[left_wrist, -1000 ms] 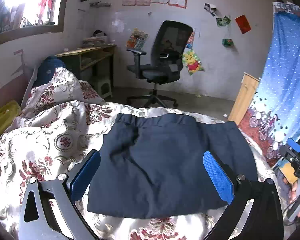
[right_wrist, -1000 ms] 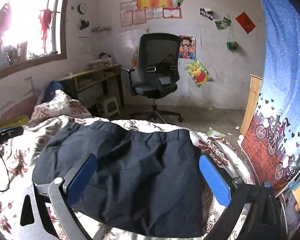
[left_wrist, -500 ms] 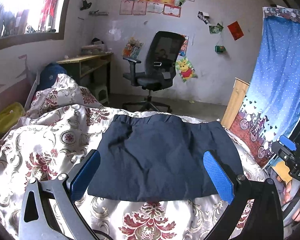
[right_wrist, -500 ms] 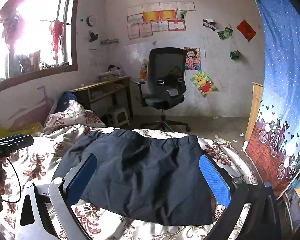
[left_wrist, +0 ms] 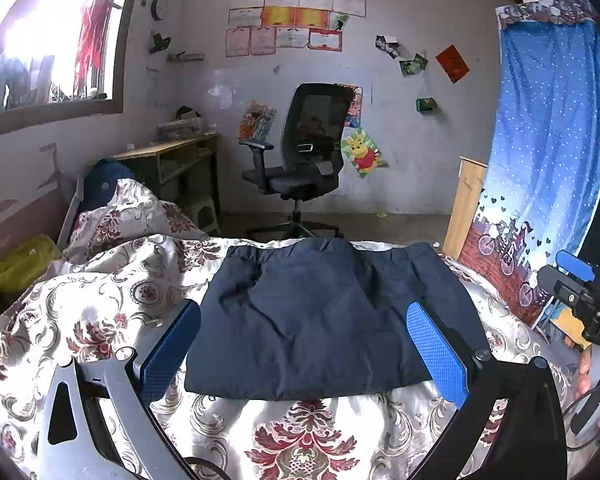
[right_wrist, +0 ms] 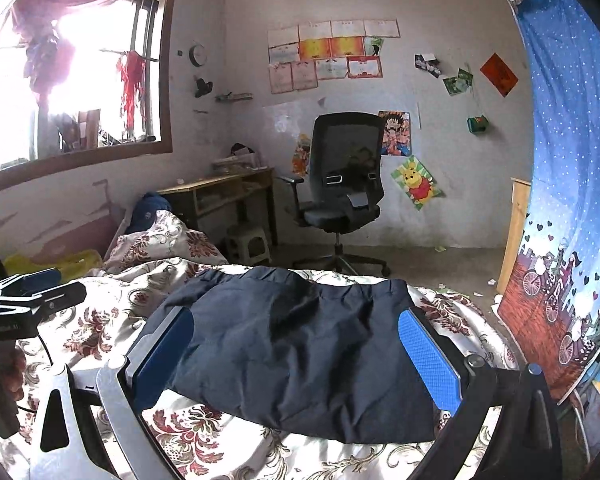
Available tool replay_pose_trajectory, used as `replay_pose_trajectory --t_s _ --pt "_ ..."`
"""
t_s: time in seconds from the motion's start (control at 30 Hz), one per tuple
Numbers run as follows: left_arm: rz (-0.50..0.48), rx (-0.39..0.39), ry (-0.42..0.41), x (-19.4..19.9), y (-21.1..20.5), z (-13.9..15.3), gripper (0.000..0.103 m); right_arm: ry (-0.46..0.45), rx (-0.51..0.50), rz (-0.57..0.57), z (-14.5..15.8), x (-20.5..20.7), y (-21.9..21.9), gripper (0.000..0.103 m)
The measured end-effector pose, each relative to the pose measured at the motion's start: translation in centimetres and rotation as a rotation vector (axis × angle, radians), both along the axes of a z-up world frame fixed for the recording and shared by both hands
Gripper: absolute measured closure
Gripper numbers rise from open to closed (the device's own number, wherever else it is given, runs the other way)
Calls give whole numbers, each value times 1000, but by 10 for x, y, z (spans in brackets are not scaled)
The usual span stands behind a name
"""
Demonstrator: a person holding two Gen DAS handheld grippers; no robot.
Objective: Fold large clothes
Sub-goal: 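Push the folded jacket bundle away along the bed with both open tools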
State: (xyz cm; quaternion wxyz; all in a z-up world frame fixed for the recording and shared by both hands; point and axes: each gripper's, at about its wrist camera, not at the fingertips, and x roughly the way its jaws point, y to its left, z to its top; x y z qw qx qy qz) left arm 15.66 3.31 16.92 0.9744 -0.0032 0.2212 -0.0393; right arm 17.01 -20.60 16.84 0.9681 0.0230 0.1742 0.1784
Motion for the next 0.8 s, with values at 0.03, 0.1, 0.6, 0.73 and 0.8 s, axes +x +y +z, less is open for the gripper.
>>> replay_pose_trajectory --t_s 0.03,0.1,0.6,0.73,0.8 --pt "-3 2 -1 -2 0 -1 2 0 3 1 0 -2 0 0" --pt "-8 9 -6 -5 -2 -4 2 -5 9 0 -1 -8 -1 0" --pt "17 16 -11 -42 -9 -37 2 24 -26 -17 -33 -46 7 0" --pt "27 -25 22 -48 -7 -50 2 33 -44 -20 -45 -56 11 0" --pt "33 -36 37 -51 -6 -57 2 41 -47 -21 -50 -61 13 0"
